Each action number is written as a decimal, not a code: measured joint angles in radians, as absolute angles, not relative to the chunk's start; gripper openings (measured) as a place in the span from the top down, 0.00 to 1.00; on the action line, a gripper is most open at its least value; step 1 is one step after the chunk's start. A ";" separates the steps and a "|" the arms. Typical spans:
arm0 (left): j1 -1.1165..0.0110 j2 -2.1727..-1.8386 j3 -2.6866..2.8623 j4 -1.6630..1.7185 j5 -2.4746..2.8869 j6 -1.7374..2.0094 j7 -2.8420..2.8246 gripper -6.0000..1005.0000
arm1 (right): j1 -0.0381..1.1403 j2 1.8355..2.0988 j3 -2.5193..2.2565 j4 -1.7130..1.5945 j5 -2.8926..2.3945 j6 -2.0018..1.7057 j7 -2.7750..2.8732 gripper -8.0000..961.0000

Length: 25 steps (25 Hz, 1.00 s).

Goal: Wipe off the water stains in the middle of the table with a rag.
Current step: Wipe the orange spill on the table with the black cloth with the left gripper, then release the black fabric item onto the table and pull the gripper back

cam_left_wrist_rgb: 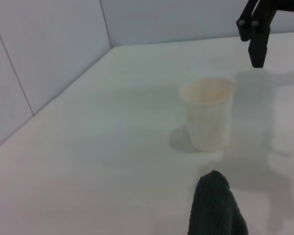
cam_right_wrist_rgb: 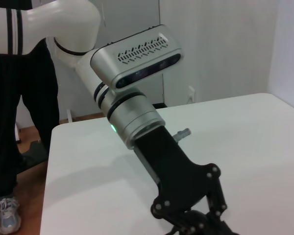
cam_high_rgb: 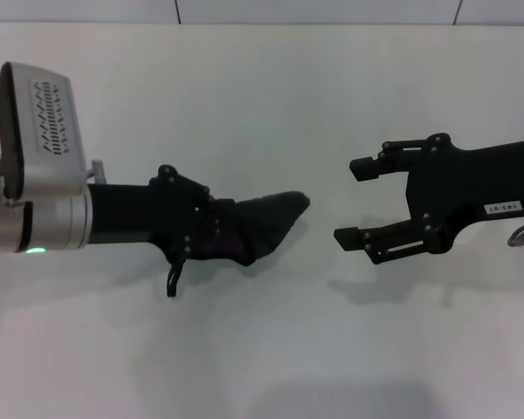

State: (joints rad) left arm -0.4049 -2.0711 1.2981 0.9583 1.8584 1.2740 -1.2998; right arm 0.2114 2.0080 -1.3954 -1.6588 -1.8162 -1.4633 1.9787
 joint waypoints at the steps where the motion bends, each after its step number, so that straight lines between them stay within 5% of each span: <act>1: -0.401 -2.070 1.296 0.958 1.864 1.275 -1.309 0.85 | 0.211 2.008 -1.395 -1.658 -1.816 -1.463 1.979 0.12; 19: -0.396 -2.074 1.252 0.960 1.924 1.258 -1.456 0.84 | 0.212 2.008 -1.398 -1.643 -1.819 -1.454 1.977 0.12; 25: -0.391 -2.076 1.226 0.982 1.924 1.251 -1.478 0.64 | 0.208 2.008 -1.399 -1.643 -1.817 -1.454 1.977 0.12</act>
State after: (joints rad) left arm -0.3906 -2.0759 1.2261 0.9823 1.9240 1.2511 -1.4782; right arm 0.2077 2.0079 -1.3992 -1.6433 -1.8170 -1.4541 1.9768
